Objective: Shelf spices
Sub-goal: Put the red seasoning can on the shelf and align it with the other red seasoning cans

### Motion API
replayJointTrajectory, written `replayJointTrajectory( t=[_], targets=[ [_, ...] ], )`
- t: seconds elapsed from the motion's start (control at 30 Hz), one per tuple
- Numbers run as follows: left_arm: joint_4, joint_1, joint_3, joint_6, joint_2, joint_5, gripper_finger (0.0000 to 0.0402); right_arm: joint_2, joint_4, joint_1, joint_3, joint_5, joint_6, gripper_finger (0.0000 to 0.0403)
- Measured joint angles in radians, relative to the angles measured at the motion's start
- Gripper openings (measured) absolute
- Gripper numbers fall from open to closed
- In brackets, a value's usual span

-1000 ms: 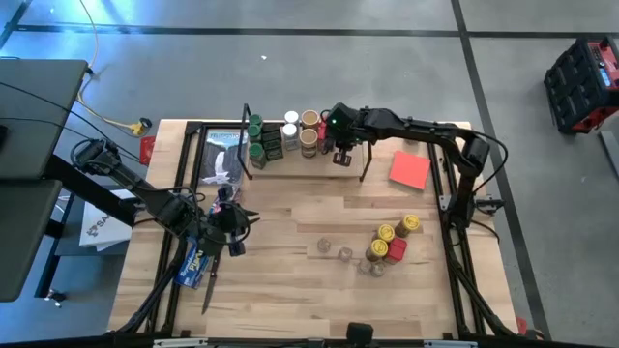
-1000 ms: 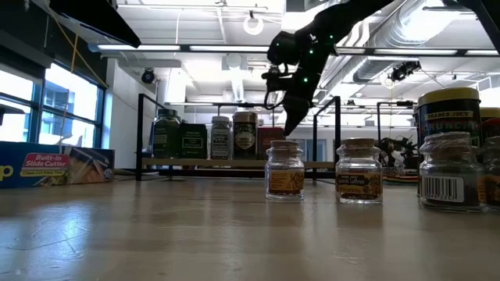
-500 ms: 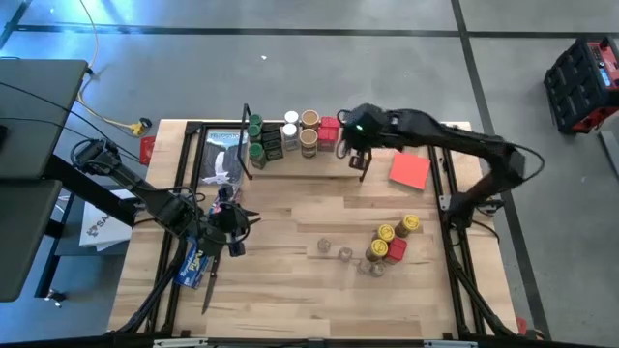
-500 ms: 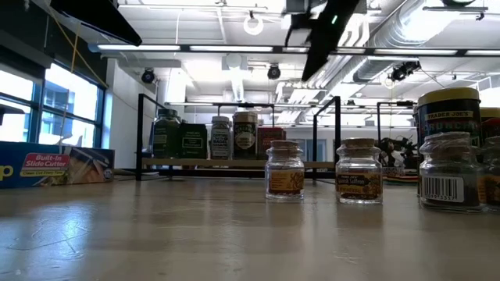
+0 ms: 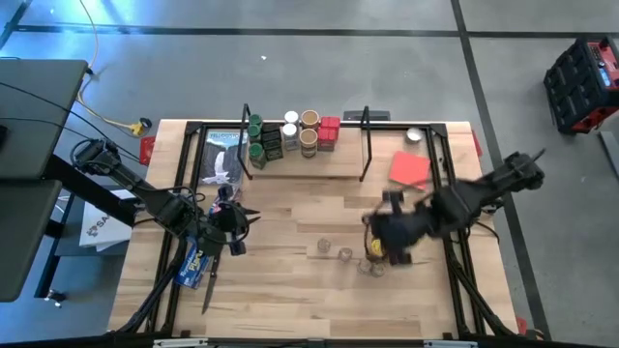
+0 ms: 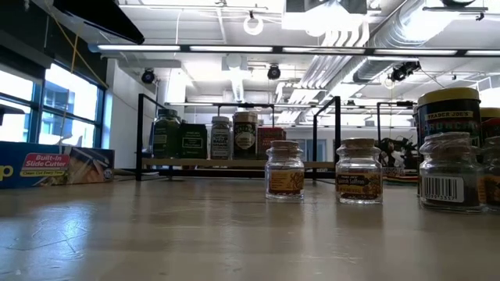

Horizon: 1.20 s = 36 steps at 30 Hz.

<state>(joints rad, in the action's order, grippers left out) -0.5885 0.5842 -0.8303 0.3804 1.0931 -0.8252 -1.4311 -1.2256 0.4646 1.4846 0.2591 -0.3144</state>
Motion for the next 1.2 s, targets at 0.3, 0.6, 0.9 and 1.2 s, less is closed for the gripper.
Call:
replayJointTrajectory(
  t=[0.3,0.6,0.9,1.2],
  targets=[
    [0.019,0.0,0.0,-0.025,0.0,0.0,0.0053,-0.109,-0.066,0.184,0.0,-0.183,-0.235,0.0065],
    [0.019,0.0,0.0,-0.025,0.0,0.0,0.0053,-0.247,-0.212,0.201,-0.001,-0.215,0.077,0.0202],
    [0.018,0.0,0.0,-0.019,0.0,0.003,0.0053,-0.29,-0.212,0.137,-0.064,-0.239,0.359,0.0272],
    [0.018,0.0,0.0,-0.018,0.0,0.009,0.0053,-0.289,-0.114,0.138,-0.198,-0.225,0.468,0.0277]
  ],
)
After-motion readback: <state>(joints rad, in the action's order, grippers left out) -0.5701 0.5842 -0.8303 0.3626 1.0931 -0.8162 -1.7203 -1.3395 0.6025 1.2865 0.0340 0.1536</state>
